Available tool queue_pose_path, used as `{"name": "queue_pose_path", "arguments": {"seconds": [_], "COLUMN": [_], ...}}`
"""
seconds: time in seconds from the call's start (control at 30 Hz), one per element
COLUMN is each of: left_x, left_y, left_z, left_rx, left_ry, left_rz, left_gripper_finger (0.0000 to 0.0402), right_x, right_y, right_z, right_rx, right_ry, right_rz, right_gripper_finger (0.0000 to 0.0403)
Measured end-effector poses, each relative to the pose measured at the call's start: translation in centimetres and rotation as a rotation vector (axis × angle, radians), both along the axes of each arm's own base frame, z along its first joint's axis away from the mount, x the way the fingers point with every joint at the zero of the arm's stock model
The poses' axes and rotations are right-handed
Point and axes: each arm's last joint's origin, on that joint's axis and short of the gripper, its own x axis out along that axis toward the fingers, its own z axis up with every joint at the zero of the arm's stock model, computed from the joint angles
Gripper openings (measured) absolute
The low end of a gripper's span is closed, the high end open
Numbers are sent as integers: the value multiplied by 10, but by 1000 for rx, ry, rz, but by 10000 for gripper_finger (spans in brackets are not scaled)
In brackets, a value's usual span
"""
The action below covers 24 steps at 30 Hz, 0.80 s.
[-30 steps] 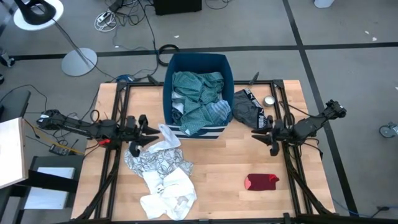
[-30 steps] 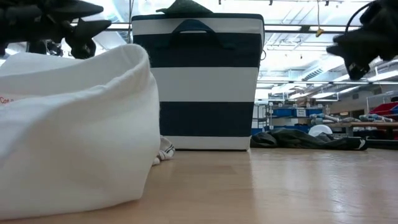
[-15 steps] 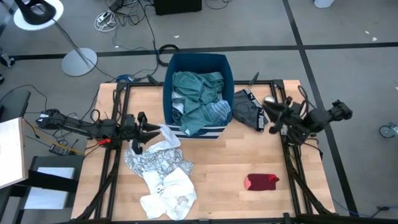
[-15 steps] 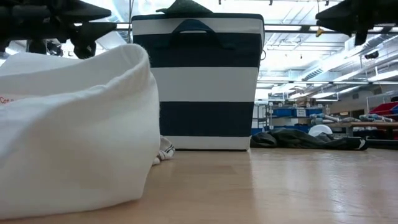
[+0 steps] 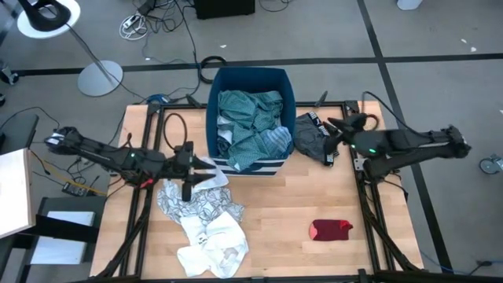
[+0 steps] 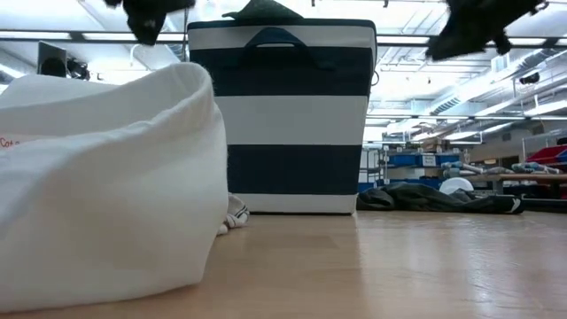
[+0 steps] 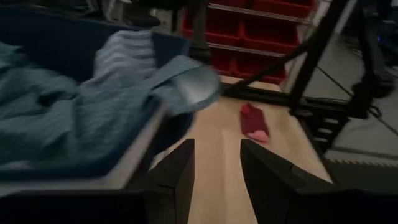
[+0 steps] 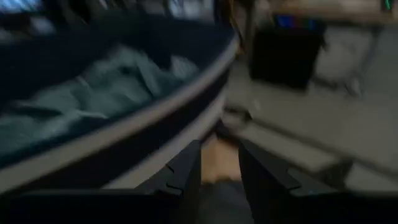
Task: Sort clothes
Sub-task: Put the grey boxer into the blue bin
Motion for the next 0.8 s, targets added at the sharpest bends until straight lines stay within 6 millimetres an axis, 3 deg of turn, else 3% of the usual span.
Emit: {"name": "queue_pose_path", "arguments": {"seconds": [0.27, 0.47, 0.8], "left_x": [8, -1, -13], "left_y": [-28, -48, -78], "left_z": [13, 12, -2], "left_rx": [-25, -86, -119], "left_ry": [14, 13, 57], "left_rz": [-85, -51, 28], "left_gripper_finger": [135, 135, 135], "right_x": [36, 49, 87], "right_y": [-60, -100, -119], "right_z": [-23, -56, -117], "right_rx": [429, 560, 677], "right_ry": [177, 350, 529], "right_rz": [-58, -146, -146], "right_gripper_finger": [109, 111, 112]}}
